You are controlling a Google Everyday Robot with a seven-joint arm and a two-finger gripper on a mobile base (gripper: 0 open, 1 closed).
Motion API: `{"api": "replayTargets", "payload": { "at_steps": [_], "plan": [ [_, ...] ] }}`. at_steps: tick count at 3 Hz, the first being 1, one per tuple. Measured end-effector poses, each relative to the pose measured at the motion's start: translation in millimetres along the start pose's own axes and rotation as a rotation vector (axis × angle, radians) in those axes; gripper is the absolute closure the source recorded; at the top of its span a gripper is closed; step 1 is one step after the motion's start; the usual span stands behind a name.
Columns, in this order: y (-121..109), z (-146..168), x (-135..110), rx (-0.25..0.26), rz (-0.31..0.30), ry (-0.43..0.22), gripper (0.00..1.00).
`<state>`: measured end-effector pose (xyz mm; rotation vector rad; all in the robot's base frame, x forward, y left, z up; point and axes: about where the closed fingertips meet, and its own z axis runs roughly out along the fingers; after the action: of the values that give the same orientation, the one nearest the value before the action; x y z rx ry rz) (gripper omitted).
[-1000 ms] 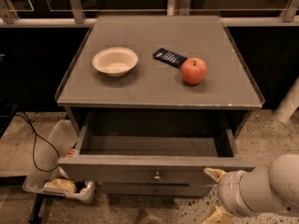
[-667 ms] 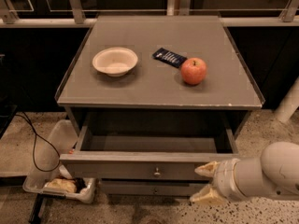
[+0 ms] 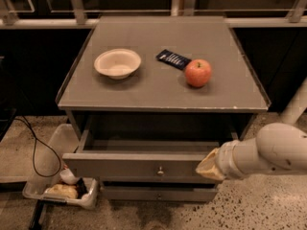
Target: Close top drawer
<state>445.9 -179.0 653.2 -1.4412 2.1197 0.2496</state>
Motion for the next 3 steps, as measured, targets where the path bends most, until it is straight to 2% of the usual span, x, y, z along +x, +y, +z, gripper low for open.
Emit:
{"api": "replayTargets", "payload": {
  "at_steps": [1, 2, 3],
  "plan": [
    [-17.6, 1.6, 2.5, 0.02, 0.015, 0.011, 1.0],
    [-17.6, 1.5, 2.4, 0.02, 0.015, 0.011, 0.81],
    [-17.6, 1.5, 2.4, 0.02, 0.015, 0.011, 0.58]
  ]
}}
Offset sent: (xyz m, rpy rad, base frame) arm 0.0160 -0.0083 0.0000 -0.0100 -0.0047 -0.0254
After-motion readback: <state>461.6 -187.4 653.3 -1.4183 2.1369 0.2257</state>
